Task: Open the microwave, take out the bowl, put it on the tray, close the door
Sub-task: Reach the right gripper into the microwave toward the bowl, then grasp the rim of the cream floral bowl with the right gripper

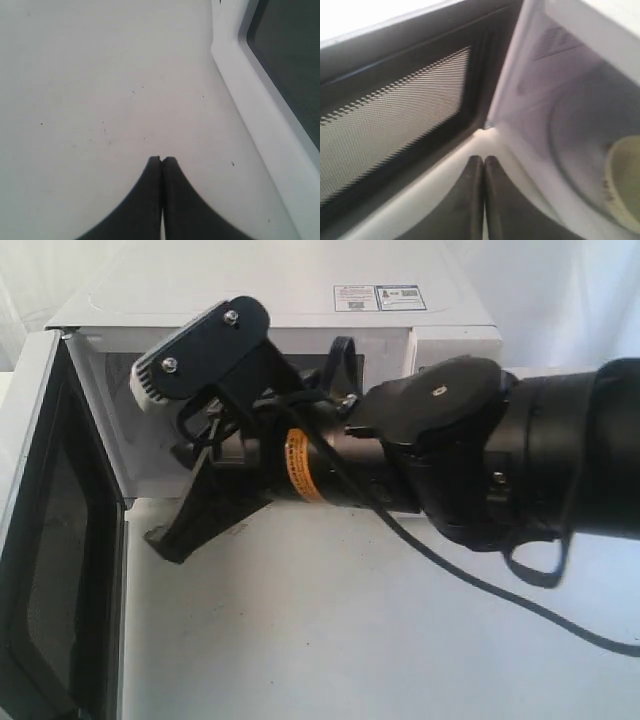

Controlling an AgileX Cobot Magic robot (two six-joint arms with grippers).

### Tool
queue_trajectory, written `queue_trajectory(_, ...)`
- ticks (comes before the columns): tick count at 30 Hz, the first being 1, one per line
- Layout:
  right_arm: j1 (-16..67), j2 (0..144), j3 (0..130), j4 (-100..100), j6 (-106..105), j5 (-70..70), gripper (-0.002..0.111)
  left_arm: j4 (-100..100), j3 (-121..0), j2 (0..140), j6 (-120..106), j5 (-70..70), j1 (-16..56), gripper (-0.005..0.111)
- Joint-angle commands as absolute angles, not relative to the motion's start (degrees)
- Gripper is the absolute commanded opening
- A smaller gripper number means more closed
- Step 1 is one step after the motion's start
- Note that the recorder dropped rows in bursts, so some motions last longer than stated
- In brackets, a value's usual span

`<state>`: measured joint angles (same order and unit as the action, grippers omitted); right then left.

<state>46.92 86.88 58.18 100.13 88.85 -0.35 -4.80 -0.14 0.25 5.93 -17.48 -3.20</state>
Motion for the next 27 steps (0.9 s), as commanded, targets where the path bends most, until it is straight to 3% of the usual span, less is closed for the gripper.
queue_trajectory(1, 46.9, 82.2, 54.6, 99.9, 75.0, 12.4, 0.000, -5.1, 0.0, 0.0, 6.2, -17.5, -3.3, 0.000)
queue_trajectory(9, 48.0, 90.8, 53.9, 74.1, 11.7, 20.6, 0.000, -5.1, 0.0, 0.0, 6.2, -17.5, -3.3, 0.000)
queue_trajectory(17, 49.2, 99.5, 57.8, 72.9, 19.5, 22.6, 0.001, -5.1, 0.0, 0.0, 6.2, -17.5, -3.3, 0.000)
queue_trajectory(20, 49.2, 99.5, 59.0, 73.0, 21.2, 22.0, 0.010, -5.1, 0.0, 0.0, 6.2, -17.5, -3.3, 0.000)
queue_trajectory(25, 49.2, 99.5, 60.8, 73.4, 21.4, 22.1, 0.045, -5.1, 0.0, 0.0, 6.2, -17.5, -3.3, 0.000)
queue_trajectory(27, 48.8, 99.5, 60.9, 76.1, 22.1, 22.1, 0.049, -5.1, 0.0, 0.0, 6.2, -17.5, -3.3, 0.000)
